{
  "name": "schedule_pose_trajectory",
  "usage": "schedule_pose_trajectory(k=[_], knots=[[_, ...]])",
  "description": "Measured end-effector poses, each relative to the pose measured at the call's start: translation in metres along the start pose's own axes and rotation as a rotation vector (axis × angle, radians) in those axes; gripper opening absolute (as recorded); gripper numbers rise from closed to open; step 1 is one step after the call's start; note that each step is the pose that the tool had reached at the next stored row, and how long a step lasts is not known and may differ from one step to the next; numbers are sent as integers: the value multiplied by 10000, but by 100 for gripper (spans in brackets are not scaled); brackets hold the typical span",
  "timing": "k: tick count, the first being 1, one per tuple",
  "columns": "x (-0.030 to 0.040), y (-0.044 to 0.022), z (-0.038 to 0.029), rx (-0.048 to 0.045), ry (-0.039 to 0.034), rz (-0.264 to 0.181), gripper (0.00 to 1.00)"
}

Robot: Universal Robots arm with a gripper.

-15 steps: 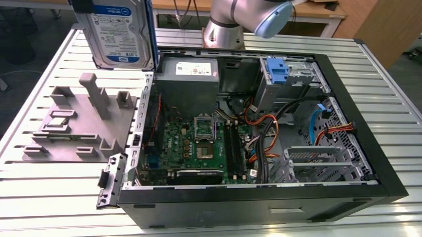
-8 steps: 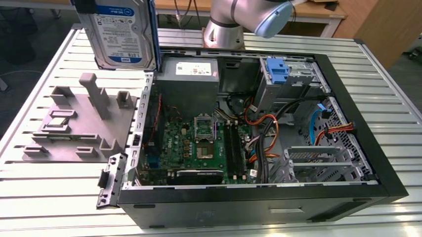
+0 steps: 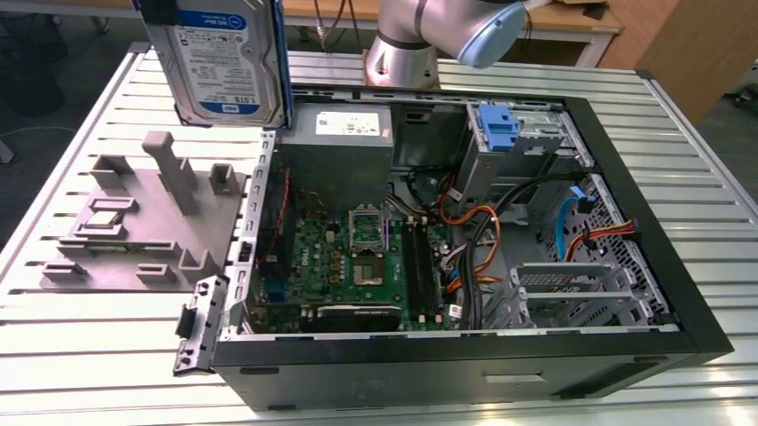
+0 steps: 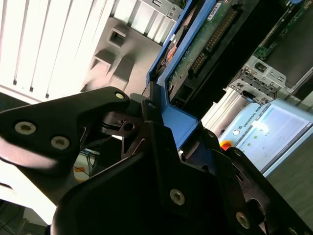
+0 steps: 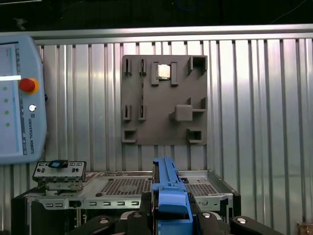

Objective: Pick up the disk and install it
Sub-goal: 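Pick up the disk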

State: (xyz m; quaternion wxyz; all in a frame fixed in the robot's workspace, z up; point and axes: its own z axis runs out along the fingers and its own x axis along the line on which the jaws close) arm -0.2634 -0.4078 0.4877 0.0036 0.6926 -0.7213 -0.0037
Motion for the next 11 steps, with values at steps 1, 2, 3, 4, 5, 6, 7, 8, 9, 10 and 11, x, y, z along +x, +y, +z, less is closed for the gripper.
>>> schedule_pose_trajectory(k=[1,2,3,4,5,6,7,8,9,10,11], knots=[[0,-6,0,1,6,1,37],[0,-12,0,1,14,0,37],[-1,-17,-1,1,21,1,37],[-1,-23,0,1,29,0,37],[-1,-29,0,2,35,1,37],[-1,-34,-1,1,42,1,37],[-1,-40,0,2,49,1,37],[-1,-46,0,3,56,0,37],[-2,-52,0,3,63,1,37],[-2,-57,-1,3,71,1,37],[-2,-63,0,4,77,1,37]])
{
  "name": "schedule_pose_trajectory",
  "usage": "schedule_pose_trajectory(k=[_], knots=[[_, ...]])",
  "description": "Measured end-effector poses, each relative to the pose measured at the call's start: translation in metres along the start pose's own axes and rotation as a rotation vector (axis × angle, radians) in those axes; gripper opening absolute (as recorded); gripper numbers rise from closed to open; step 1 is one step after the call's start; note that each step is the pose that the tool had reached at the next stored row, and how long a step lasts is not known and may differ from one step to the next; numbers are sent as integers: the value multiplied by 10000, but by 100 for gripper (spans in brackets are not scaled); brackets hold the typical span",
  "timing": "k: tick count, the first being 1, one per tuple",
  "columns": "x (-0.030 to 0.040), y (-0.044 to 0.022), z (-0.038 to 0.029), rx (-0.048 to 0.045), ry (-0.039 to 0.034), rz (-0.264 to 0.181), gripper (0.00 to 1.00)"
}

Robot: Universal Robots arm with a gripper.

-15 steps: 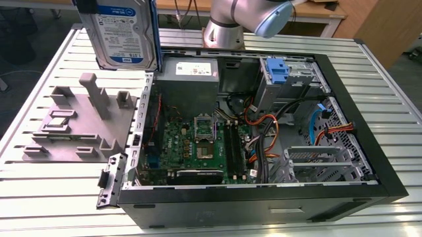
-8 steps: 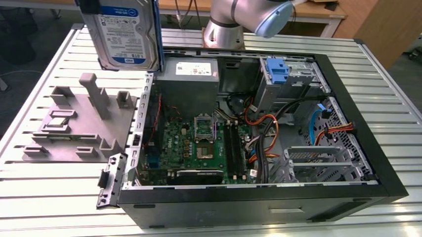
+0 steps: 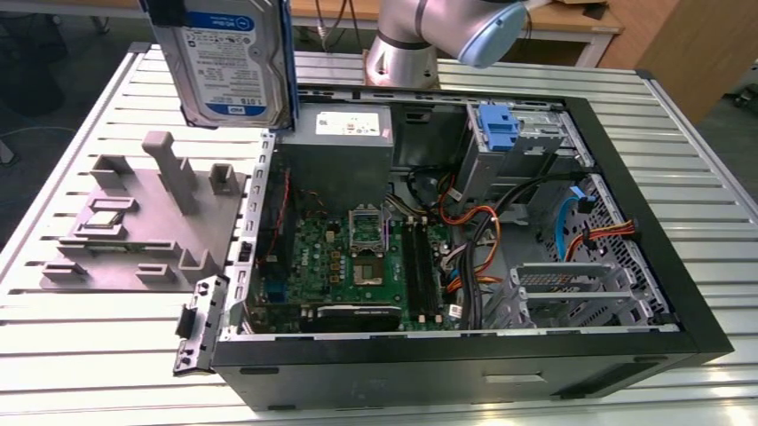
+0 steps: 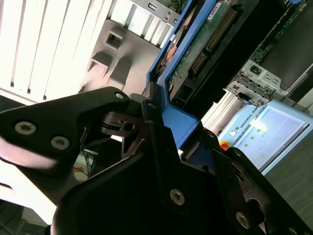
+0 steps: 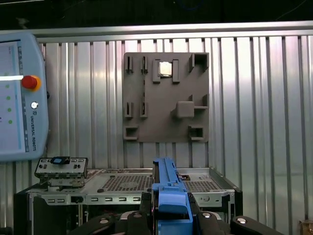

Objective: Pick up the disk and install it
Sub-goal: 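Pick up the disk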

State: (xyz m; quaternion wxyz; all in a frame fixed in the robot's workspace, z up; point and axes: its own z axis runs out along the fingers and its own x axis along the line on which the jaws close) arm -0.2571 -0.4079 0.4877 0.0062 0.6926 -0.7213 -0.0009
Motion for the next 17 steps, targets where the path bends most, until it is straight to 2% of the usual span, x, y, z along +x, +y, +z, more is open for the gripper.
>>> schedule_pose_trajectory(k=[17], knots=[[-4,-97,-1,5,120,1,37]])
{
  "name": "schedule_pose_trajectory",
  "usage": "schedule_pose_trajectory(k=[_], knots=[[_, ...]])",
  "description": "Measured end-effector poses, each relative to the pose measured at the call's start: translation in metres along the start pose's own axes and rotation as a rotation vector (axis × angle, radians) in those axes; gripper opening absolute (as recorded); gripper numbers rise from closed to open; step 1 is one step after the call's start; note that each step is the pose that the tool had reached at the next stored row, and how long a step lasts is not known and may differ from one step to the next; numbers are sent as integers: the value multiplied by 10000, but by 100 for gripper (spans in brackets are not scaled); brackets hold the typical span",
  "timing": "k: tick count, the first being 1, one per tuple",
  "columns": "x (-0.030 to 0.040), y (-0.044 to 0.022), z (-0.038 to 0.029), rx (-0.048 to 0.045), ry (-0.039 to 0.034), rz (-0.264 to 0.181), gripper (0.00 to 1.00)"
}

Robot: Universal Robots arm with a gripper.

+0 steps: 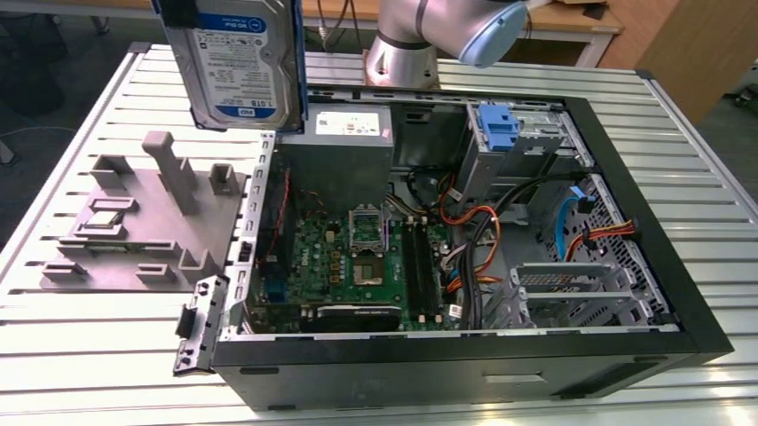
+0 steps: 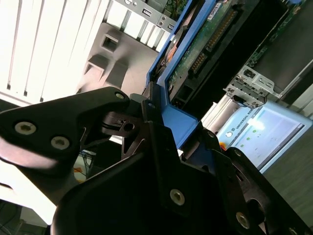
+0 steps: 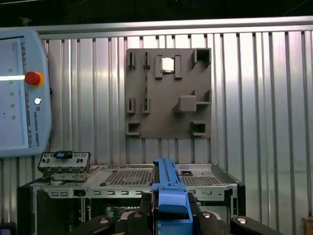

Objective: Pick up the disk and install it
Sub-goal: 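Pick up the disk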

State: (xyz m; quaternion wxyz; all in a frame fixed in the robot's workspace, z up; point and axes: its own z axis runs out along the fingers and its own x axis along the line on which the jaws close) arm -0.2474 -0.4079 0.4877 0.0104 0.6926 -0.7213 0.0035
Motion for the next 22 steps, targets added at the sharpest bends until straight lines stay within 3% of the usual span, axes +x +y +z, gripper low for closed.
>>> schedule_pose_trajectory(k=[15,16,22], knots=[[-4,-100,-1,5,123,1,37],[-10,-253,-3,13,311,3,37],[-11,-287,-4,14,354,4,37]])
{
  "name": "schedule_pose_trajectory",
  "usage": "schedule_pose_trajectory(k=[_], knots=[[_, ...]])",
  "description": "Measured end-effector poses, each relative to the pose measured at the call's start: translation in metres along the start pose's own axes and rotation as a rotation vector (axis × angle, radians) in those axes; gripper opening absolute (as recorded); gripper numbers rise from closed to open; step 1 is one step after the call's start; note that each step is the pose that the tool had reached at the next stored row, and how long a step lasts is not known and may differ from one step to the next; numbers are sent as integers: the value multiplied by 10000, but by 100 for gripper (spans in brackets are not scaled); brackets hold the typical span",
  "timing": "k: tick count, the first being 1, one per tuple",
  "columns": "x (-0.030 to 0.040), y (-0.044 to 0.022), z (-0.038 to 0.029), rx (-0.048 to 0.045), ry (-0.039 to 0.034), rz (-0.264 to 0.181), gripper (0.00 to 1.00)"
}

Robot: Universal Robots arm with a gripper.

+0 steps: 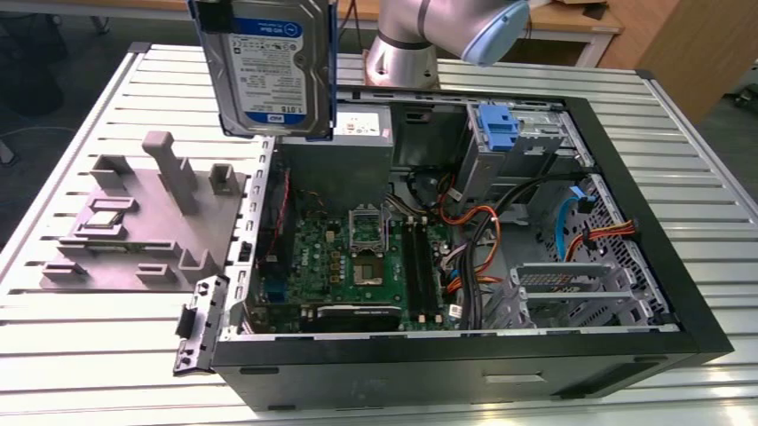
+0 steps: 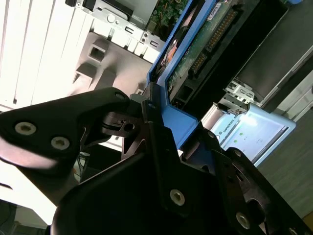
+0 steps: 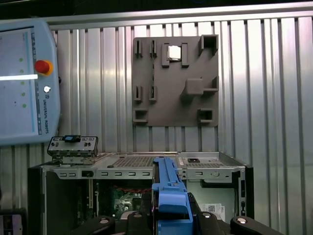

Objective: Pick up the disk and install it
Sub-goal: 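Pick up the disk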

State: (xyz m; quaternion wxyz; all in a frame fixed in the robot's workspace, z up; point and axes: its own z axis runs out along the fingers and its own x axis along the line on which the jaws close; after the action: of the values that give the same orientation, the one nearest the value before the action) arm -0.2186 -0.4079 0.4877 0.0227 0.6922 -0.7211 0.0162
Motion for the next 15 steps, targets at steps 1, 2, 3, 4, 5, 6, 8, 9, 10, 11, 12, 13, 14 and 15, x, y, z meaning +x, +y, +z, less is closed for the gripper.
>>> schedule_pose_trajectory(k=[1,2,3,4,5,6,8,9,10,11,12,13,14,15], knots=[[0,-6,0,0,6,0,37],[-1,-12,0,1,14,0,37],[-1,-17,1,2,20,0,37],[-1,-23,0,1,27,0,37],[-1,-28,0,2,34,0,37],[-1,-34,0,2,41,0,37],[-2,-46,0,3,56,1,37],[-2,-52,0,3,62,1,37],[-2,-57,0,3,70,1,37],[-2,-63,0,4,76,0,37],[-3,-69,0,4,83,0,37],[-3,-74,0,4,90,0,37],[-3,-80,0,5,98,1,37],[-3,-86,0,5,105,0,37]])
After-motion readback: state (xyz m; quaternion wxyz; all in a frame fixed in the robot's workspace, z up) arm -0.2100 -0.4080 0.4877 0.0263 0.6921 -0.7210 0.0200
